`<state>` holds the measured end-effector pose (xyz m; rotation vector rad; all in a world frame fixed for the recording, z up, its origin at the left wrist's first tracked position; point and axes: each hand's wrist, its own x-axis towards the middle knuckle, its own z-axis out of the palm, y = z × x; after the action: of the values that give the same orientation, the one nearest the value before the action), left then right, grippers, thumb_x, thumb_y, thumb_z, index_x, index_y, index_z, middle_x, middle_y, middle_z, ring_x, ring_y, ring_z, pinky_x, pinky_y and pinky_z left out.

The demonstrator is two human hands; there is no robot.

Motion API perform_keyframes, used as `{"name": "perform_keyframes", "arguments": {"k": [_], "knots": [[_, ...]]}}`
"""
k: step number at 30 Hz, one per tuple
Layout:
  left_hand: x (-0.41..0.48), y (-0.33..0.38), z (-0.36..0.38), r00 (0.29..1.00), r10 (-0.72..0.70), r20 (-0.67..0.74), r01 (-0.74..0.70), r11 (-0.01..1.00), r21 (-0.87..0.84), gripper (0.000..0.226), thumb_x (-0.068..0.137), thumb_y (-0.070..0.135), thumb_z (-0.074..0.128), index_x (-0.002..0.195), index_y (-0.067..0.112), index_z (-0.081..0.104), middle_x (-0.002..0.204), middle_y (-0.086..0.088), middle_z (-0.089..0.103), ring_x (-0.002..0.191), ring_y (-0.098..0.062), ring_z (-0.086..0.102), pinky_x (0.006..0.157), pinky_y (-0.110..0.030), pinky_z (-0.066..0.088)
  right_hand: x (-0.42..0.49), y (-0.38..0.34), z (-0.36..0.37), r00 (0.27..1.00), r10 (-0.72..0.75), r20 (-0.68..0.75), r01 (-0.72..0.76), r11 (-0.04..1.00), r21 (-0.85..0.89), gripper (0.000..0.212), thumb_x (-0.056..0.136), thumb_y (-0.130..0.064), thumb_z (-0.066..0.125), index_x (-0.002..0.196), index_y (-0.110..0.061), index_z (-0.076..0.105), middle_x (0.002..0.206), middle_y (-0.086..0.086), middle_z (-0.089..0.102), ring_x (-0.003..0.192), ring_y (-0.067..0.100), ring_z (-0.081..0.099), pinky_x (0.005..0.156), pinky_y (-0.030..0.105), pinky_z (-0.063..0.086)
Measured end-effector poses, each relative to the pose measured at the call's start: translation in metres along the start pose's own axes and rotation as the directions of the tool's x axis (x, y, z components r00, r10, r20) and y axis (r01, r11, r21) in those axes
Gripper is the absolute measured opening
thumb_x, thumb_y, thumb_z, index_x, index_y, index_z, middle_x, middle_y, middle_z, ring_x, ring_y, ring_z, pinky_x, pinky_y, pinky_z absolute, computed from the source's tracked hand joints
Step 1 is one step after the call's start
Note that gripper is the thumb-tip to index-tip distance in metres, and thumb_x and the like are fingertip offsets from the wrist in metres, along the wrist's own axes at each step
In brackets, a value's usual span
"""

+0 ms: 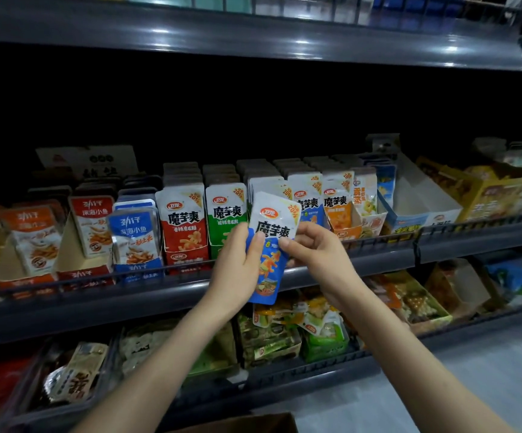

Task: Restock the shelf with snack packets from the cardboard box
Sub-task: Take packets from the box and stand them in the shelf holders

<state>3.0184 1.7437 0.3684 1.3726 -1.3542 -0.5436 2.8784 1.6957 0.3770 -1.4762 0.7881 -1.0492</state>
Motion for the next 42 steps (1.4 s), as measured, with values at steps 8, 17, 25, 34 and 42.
{"name": "perform_keyframes", "arguments": {"k": [8, 17, 25, 34, 42], "knots": [[0.004, -0.030, -0.034, 0.971, 0.047, -0.233, 0.111, 0.779, 0.617, 0.036, 0.094, 0.035, 0.051, 0.124, 0.015, 0.055, 0.126, -0.006, 0.052, 0.120, -0.024, 0.046, 0.100, -0.038, 0.037, 0.004, -0.006, -0.054, 0.936, -0.158, -0.315, 0.140, 0.987, -0.081, 0.007, 0.088, -0.006, 0.062, 0.087, -0.012, 0.059, 0.080, -0.005, 0.070, 0.076, 0.005, 0.068, 0.062, 0.017, 0.053], [0.003, -0.077, -0.053, 0.853, -0.065, -0.518, 0.431, 0.649, 0.627, 0.057, 0.086, 0.035, 0.066, 0.125, -0.003, 0.049, 0.122, -0.030, 0.048, 0.114, -0.045, 0.045, 0.091, -0.056, 0.041, 0.065, 0.000, -0.072, 0.865, -0.277, -0.419, 0.212, 0.957, -0.195, 0.014, 0.093, -0.011, 0.059, 0.089, -0.024, 0.056, 0.093, -0.002, 0.068, 0.085, 0.003, 0.067, 0.071, 0.020, 0.054], [0.006, -0.087, -0.053, 0.852, -0.027, -0.523, 0.407, 0.662, 0.630, 0.055, 0.087, 0.035, 0.064, 0.126, -0.002, 0.051, 0.118, -0.029, 0.051, 0.113, -0.044, 0.044, 0.089, -0.053, 0.040, 0.094, 0.010, -0.078, 0.926, -0.197, -0.323, 0.137, 0.970, -0.199, 0.017, 0.094, -0.012, 0.057, 0.110, -0.007, 0.057, 0.101, 0.005, 0.069, 0.090, 0.010, 0.068, 0.072, 0.024, 0.057], [0.006, -0.095, -0.053, 0.846, 0.027, -0.532, 0.375, 0.679, 0.631, 0.054, 0.086, 0.036, 0.065, 0.126, 0.000, 0.053, 0.116, -0.028, 0.053, 0.111, -0.044, 0.045, 0.086, -0.052, 0.043, 0.095, 0.021, -0.085, 0.951, -0.162, -0.264, 0.072, 0.945, -0.319, 0.008, 0.092, -0.014, 0.060, 0.098, -0.008, 0.061, 0.093, 0.004, 0.068, 0.083, 0.007, 0.068, 0.068, 0.021, 0.055], [0.005, -0.098, -0.051, 0.842, 0.063, -0.536, 0.346, 0.700, 0.625, 0.052, 0.086, 0.034, 0.065, 0.125, 0.001, 0.053, 0.114, -0.027, 0.053, 0.110, -0.044, 0.045, 0.081, -0.053, 0.045, 0.085, 0.058, -0.075, 0.854, -0.277, -0.441, -0.051, 0.798, -0.600, 0.043, 0.090, -0.038, 0.062, 0.122, -0.010, 0.059, 0.100, 0.004, 0.064, 0.094, 0.022, 0.061, 0.082, 0.044, 0.053]]}}
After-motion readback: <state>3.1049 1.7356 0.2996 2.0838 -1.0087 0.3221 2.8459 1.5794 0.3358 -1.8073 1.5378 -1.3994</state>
